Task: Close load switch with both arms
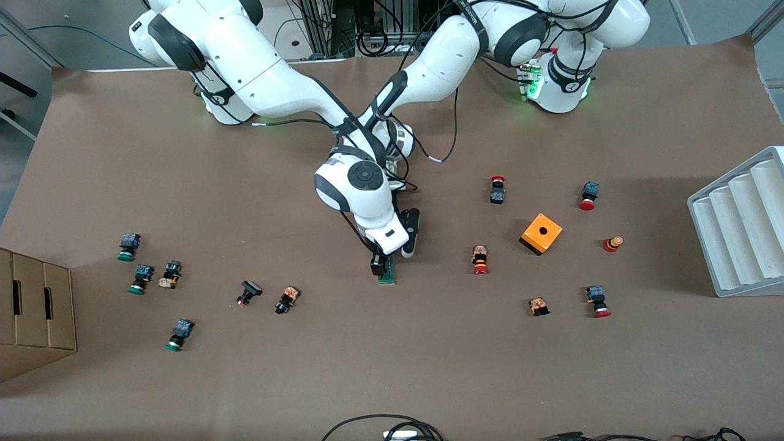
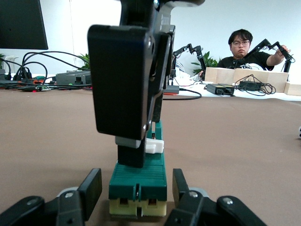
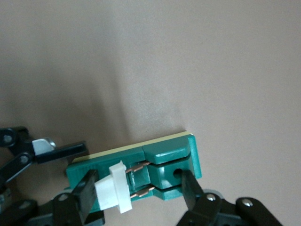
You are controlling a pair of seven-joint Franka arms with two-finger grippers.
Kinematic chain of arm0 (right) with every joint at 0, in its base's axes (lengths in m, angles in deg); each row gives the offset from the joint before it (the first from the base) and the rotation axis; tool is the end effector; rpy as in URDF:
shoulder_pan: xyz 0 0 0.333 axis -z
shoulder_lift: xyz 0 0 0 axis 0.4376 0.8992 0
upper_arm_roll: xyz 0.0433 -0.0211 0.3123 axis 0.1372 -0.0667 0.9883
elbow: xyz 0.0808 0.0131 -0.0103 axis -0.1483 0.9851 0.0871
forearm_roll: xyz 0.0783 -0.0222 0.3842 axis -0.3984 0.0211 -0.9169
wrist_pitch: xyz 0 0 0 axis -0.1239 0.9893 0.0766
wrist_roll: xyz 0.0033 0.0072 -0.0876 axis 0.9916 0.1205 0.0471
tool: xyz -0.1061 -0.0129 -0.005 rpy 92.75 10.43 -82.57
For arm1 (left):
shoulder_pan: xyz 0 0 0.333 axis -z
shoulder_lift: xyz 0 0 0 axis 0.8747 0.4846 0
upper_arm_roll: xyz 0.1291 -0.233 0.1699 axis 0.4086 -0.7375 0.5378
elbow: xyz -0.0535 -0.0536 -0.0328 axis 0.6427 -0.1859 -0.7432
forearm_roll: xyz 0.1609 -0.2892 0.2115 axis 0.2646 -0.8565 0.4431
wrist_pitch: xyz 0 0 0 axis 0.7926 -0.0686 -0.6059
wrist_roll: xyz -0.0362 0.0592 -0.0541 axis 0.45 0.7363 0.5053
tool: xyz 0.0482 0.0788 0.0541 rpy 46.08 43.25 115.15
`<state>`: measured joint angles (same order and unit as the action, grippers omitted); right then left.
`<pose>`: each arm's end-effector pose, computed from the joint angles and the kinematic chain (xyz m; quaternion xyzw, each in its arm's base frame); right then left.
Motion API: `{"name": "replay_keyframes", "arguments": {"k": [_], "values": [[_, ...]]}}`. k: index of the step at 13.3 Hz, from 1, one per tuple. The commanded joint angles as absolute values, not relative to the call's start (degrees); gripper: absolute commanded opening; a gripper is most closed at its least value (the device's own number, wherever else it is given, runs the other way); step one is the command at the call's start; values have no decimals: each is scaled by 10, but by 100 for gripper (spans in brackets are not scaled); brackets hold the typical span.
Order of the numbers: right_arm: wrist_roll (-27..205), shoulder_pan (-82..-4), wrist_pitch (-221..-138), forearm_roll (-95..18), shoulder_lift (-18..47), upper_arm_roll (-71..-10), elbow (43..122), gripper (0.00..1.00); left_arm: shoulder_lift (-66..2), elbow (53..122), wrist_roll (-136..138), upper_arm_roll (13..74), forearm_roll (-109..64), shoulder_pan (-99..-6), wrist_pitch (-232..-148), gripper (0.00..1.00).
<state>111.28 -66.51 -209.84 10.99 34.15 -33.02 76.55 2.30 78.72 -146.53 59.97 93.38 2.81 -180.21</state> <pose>0.5251 0.4781 0.2043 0.7681 0.6310 0.0979 0.0468 0.3367 -0.5616 0.0359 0.7551 0.0330 0.6548 0.0016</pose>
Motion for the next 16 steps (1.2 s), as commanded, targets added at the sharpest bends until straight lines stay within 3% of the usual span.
{"name": "replay_keyframes", "arguments": {"k": [1,16], "values": [[1105,-668,-2117,126,347,-333,763,74,35,780,-1477,603,944,32,-1792,69],[1108,-666,-2130,126,343,-336,764,66,34,780,-1477,603,943,32,-1792,69]]}}
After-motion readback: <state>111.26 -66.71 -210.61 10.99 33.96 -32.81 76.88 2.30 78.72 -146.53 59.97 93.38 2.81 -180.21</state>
